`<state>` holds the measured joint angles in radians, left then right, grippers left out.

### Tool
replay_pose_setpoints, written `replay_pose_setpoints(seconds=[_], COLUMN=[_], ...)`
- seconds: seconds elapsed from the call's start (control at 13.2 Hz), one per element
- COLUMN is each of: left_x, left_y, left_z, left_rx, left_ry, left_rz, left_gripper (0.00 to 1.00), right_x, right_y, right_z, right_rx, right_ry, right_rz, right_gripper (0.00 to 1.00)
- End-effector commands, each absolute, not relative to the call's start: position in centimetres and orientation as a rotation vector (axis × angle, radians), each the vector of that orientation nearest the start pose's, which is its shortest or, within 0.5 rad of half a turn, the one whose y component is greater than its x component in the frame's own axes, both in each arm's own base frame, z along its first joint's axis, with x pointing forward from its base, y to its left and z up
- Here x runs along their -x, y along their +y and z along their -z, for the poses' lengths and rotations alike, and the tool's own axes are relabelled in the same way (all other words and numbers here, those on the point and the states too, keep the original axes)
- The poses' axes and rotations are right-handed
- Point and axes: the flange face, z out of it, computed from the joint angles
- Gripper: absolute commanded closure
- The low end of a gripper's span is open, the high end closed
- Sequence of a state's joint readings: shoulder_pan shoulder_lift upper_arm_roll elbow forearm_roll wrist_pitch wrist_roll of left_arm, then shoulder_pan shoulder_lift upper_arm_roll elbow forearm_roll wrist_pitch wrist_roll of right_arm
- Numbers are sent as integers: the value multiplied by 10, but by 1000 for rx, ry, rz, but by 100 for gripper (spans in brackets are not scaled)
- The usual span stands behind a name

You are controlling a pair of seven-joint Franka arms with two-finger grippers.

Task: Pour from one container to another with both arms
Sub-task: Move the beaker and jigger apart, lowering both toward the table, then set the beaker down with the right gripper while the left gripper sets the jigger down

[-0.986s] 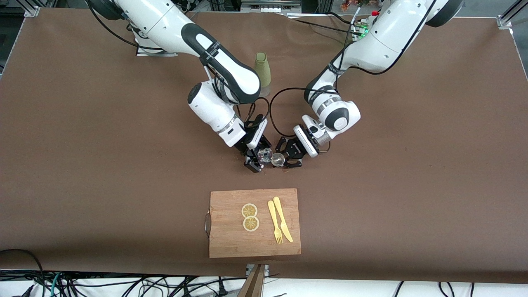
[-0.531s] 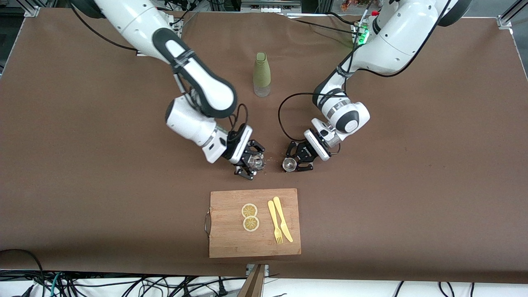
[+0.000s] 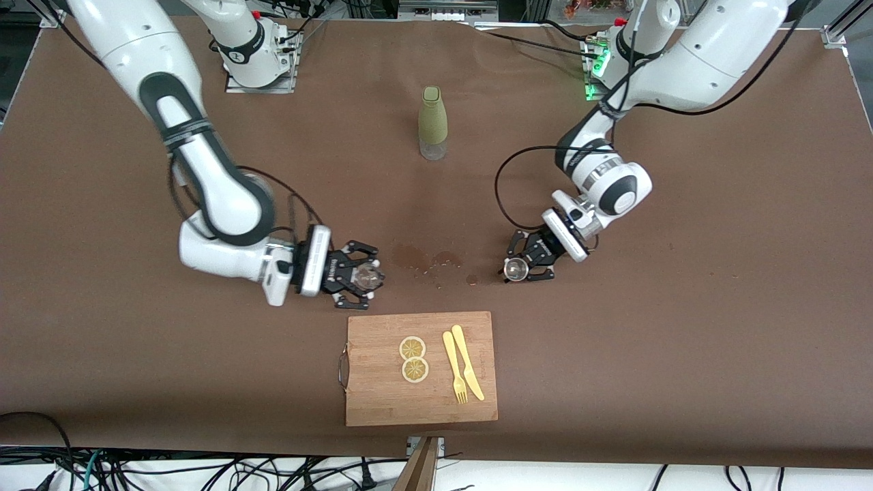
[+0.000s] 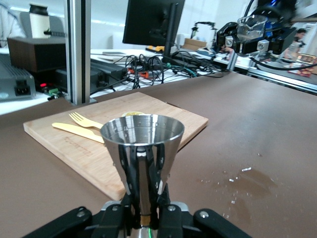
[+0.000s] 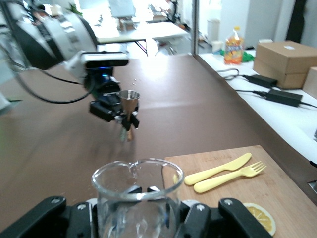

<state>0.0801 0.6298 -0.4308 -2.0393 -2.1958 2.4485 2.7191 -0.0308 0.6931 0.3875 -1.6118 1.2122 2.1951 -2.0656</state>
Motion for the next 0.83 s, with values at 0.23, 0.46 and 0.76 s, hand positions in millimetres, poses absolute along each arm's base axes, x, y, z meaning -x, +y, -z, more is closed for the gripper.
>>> replay_pose_setpoints(seconds=[0.23,0.46,0.76], left_x=[-542,-536,-524], left_y=[-89,-29,58], left_z=[-141,-132,-129], left_rx=[-1743,-1658,-1574], left_ry=[-1223,-1274,-1378], left_rz=[-1311,-1248,-1163], left_gripper=[100,100,100], right_x=[-621,-605,-582], right_y=[111,46,-11], right_z=[-234,-207,-143], right_rx=[1368,1341,1374], right_ry=[-1348,-1295,-1202], right_rz=[1009,970,932], right_gripper=[95,95,95])
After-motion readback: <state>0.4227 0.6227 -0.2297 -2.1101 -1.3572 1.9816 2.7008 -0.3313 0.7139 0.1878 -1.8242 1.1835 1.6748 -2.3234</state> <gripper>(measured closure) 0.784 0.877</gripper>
